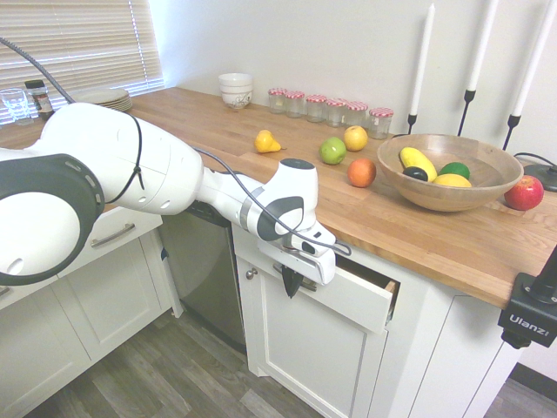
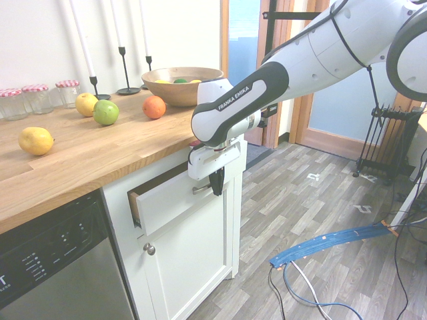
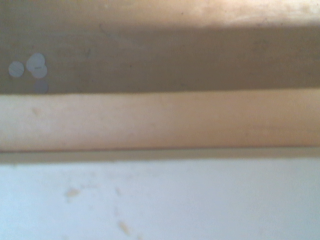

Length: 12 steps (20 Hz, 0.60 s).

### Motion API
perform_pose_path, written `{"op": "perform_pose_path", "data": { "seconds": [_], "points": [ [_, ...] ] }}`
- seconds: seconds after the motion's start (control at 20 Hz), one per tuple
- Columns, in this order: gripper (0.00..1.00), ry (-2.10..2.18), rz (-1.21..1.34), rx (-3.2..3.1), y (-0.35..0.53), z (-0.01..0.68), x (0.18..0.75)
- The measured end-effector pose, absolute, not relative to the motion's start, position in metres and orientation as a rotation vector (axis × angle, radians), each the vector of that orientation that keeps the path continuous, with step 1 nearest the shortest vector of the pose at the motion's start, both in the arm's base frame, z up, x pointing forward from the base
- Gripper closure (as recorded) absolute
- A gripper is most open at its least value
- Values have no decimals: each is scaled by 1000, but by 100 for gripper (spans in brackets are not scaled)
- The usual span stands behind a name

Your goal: Close the drawer

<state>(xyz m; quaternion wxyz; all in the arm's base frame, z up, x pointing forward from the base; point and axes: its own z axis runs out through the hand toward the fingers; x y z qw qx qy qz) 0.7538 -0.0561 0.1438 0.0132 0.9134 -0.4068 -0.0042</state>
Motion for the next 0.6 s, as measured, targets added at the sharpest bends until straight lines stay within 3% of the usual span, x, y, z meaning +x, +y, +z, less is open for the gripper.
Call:
{"op": "perform_pose_path", "data": {
  "seconds": [0.2,0.25,0.6],
  "points": [
    [100,-1266,-23,2844,-56,144,754],
    [0,-1265,-24,2844,-56,144,754],
    [0,-1260,-19,2841,-56,145,754]
  ]
}}
